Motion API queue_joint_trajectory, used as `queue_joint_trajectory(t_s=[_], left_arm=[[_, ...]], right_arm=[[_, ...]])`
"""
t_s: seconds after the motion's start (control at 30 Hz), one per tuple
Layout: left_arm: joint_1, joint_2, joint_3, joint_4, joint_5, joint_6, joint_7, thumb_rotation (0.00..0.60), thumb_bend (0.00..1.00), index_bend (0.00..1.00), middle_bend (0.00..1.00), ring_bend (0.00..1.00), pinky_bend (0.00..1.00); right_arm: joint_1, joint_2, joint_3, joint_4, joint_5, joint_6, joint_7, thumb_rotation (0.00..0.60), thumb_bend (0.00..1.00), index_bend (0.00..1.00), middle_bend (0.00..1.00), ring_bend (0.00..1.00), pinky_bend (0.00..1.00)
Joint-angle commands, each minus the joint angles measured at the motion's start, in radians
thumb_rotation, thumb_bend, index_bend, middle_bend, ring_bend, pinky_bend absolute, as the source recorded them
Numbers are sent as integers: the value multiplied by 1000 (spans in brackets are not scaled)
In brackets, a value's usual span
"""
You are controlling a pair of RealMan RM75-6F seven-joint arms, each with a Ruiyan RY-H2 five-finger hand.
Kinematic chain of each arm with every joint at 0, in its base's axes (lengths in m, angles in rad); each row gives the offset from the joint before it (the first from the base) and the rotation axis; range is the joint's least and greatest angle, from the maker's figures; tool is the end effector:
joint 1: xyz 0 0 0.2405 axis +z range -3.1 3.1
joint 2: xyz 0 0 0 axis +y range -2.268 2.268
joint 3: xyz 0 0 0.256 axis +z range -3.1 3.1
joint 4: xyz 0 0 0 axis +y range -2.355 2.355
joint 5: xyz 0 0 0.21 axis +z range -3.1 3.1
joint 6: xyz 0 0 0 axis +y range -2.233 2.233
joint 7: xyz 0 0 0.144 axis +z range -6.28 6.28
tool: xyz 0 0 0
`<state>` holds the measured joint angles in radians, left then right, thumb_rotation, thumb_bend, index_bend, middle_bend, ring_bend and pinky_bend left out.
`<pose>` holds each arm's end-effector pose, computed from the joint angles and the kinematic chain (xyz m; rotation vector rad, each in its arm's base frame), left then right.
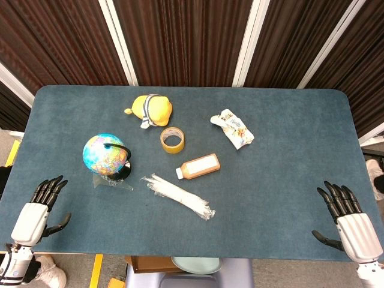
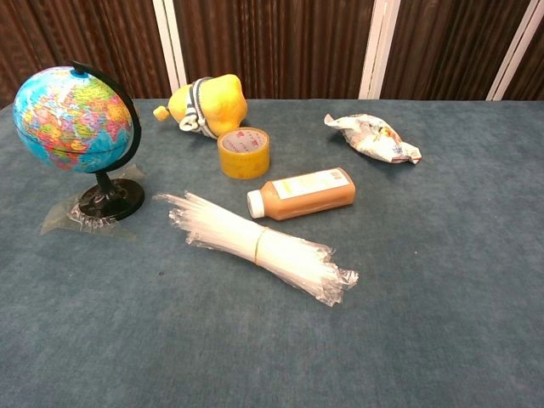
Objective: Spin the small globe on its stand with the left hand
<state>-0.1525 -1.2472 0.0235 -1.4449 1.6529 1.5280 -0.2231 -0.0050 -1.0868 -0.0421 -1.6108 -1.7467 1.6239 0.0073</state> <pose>-0.3023 0.1863 0.1189 -1.5174 -0.9783 -1.1448 -0.2941 -0.1315 0.1610 1.5231 -0.8225 0.9860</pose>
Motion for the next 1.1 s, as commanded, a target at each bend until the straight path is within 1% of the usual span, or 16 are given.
queue_joint_trajectory(t_s=[0.03, 0.13, 0.2, 0.3, 0.4, 0.47, 0.57, 0.63, 0.7, 0.8, 0.9, 1.1], left_arm=[[-1, -2, 1, 1, 4, 1, -1, 600, 389, 0, 0, 0, 0], [-10, -22, 2, 2, 23, 4, -32, 600, 389, 0, 0, 0, 0], [-19, -56, -11, 12, 31, 19, -75, 600, 389, 0, 0, 0, 0], [-41, -121, -63, 22, 5, 31, -88, 600, 389, 0, 0, 0, 0], [-74, -171, -117, 1, -30, 23, -138, 600, 389, 0, 0, 0, 0], [-101, -185, -141, -8, -54, -10, -148, 600, 379, 0, 0, 0, 0], [-145, -193, -176, -40, -111, -89, -173, 600, 361, 0, 0, 0, 0], [-167, -212, -203, -33, -150, -117, -157, 600, 360, 0, 0, 0, 0], [-186, -251, -239, -1, -193, -123, -115, 600, 359, 0, 0, 0, 0], [-209, -298, -275, 36, -236, -131, -92, 600, 361, 0, 0, 0, 0], [-224, -317, -288, 56, -251, -141, -96, 600, 360, 0, 0, 0, 0], [-236, -339, -294, 92, -263, -140, -80, 600, 355, 0, 0, 0, 0]], right_arm=[[1, 0, 0, 0, 0, -2, -1, 600, 66, 0, 0, 0, 0], [0, 8, -3, -2, 0, -1, 14, 600, 66, 0, 0, 0, 0], [-4, 13, 0, -3, -1, 13, 31, 600, 66, 0, 0, 0, 0], [-4, 17, -4, -2, -4, 12, 45, 600, 66, 0, 0, 0, 0], [1, 23, -12, -2, -13, 2, 54, 600, 66, 0, 0, 0, 0], [1, 24, -15, -2, -16, -1, 56, 600, 66, 0, 0, 0, 0], [2, 27, -19, -6, -21, -2, 67, 600, 66, 0, 0, 0, 0], [3, 27, -18, -6, -22, 1, 71, 600, 66, 0, 0, 0, 0], [2, 25, -15, -7, -14, -1, 68, 600, 66, 0, 0, 0, 0], [1, 21, -10, -11, 3, -8, 54, 600, 66, 0, 0, 0, 0], [0, 21, -7, -15, 11, -9, 52, 600, 66, 0, 0, 0, 0], [1, 21, -5, -16, 18, -14, 50, 600, 66, 0, 0, 0, 0]])
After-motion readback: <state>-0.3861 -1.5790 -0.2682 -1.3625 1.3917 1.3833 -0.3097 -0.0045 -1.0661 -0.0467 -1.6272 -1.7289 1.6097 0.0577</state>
